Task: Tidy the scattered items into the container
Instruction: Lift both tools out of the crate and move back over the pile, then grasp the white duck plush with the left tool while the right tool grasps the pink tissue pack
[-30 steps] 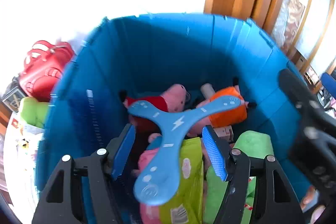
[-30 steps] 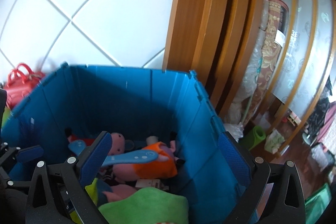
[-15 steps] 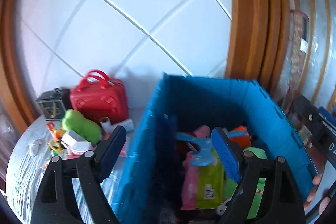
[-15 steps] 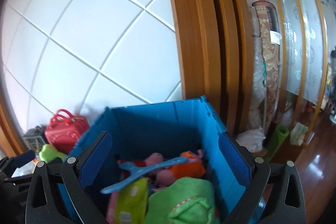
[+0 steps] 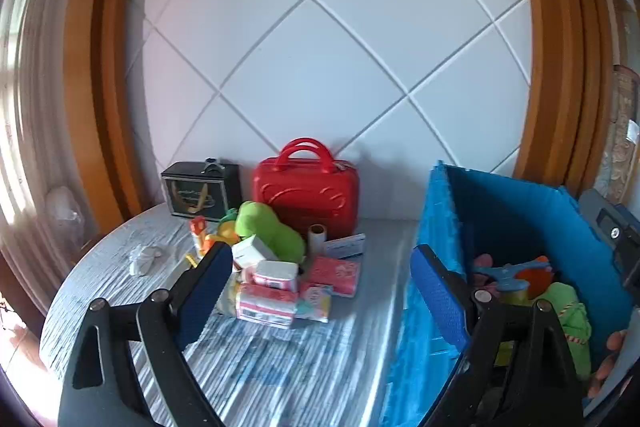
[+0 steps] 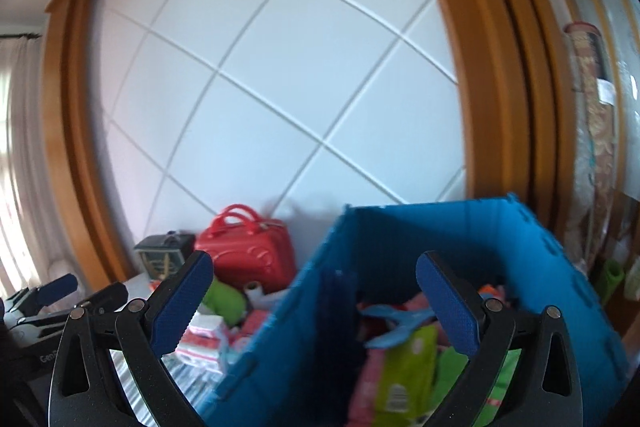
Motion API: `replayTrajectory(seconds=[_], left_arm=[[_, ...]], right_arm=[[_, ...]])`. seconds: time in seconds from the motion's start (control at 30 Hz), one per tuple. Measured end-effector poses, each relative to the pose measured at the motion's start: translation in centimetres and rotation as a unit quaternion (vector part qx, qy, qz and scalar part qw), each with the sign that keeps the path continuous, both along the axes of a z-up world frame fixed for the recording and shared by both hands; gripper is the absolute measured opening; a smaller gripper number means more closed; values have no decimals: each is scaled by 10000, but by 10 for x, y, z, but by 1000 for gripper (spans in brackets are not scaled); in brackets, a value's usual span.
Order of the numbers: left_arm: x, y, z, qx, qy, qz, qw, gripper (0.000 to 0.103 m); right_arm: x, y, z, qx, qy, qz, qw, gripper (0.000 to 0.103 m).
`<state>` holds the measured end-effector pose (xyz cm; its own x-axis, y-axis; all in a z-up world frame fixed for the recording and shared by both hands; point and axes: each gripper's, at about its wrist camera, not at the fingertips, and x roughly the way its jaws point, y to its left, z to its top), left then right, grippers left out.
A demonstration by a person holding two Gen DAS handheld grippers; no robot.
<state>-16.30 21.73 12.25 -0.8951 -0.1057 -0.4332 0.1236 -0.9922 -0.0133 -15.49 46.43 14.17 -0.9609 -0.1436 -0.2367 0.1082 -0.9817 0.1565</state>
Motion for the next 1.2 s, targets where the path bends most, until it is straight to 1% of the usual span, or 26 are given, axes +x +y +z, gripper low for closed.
replayTrajectory(seconds=[0.07, 0.13, 0.17, 0.23, 0.37, 0.47, 0.57, 0.7, 0.87, 1.03, 1.13, 1.2], left_arm=[[-2, -30, -8, -8, -66, 212, 9998, 91], [-6, -60, -16, -8, -128, 326, 9994, 91], [-9, -76, -20, -10, -175, 362, 9992, 91], [-19, -106, -31, -55, -261, 410, 9988, 91], [-44, -161, -57, -124, -479, 341, 9982, 91], [-70, -201, -84, -94, -772, 136, 9969, 91], [-100, -239, -111, -29, -1104, -51, 9939, 91], [-138, -278, -149, 50, -1566, -155, 9875, 91], [-173, -310, -197, 96, -2016, -162, 9793, 91], [-196, -331, -236, 364, -2403, -86, 9700, 91], [-215, -337, -253, 280, -2578, -12, 9658, 91], [-227, -340, -263, 294, -2690, -5, 9627, 91]], right_arm=[[-1, -25, -1, 29, 50, 110, 9999, 103], [-5, -51, -2, 12, 42, 245, 9997, 103], [-7, -65, -3, -16, 30, 397, 9992, 103], [-12, -92, -5, -17, 24, 584, 9983, 103], [-27, -150, -15, 124, -96, 575, 9982, 103], [-49, -198, -33, 310, -393, 441, 9978, 103], [-79, -233, -65, 356, -888, 270, 9950, 103], [-113, -254, -115, 384, -1624, -23, 9860, 103], [-145, -264, -174, 674, -2428, -394, 9669, 103], [-175, -267, -213, 892, -2895, -442, 9520, 103], [-196, -267, -229, 922, -3127, -420, 9444, 103], [-207, -269, -235, 988, -3187, -379, 9419, 103]])
